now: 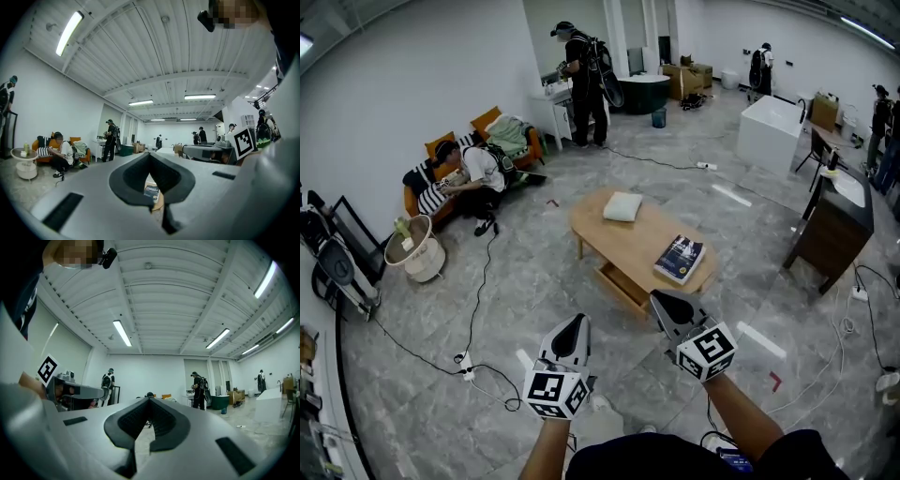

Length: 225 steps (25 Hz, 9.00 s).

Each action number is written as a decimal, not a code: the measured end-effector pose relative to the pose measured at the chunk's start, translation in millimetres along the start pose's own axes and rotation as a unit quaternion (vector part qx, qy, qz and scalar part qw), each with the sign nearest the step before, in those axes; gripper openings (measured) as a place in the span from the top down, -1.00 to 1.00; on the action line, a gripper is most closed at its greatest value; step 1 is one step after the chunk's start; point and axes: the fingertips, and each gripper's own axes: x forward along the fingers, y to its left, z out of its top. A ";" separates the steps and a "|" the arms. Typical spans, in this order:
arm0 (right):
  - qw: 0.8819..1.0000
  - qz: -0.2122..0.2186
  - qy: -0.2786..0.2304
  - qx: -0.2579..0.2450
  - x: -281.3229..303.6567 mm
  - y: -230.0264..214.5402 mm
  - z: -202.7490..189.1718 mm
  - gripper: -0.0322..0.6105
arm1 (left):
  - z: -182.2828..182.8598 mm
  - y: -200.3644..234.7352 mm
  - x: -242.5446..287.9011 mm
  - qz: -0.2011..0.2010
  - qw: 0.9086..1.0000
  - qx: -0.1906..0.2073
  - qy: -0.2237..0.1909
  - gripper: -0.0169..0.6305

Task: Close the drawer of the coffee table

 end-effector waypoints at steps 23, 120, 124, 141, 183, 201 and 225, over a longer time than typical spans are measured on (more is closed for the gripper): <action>1.000 0.002 0.006 0.015 60.8 -47.1 -10.8 0.86 | -5.1 40.1 66.9 0.005 1.000 -0.004 0.009 0.94; 0.989 -0.056 0.124 0.057 305.3 -201.2 -145.9 0.86 | -108.5 239.6 306.1 -0.051 0.995 -0.061 0.060 0.94; 0.988 -0.052 0.130 0.059 303.7 -204.4 -156.7 0.86 | -120.8 232.0 313.0 -0.055 0.994 -0.063 0.068 0.94; 0.986 -0.027 0.144 0.078 312.5 -197.2 -221.4 0.86 | -194.0 244.5 319.2 -0.020 0.991 -0.080 0.109 0.94; 0.967 0.027 0.222 0.125 314.3 -161.9 -429.7 0.86 | -398.9 247.1 319.9 -0.012 0.976 -0.108 0.190 0.94; 0.955 -0.005 0.249 0.161 300.8 -167.0 -497.1 0.86 | -470.2 229.4 331.0 -0.058 0.970 -0.123 0.203 0.94; 0.941 -0.031 0.281 0.188 282.1 -185.2 -566.0 0.86 | -581.8 215.7 348.9 -0.083 0.959 -0.122 0.243 0.95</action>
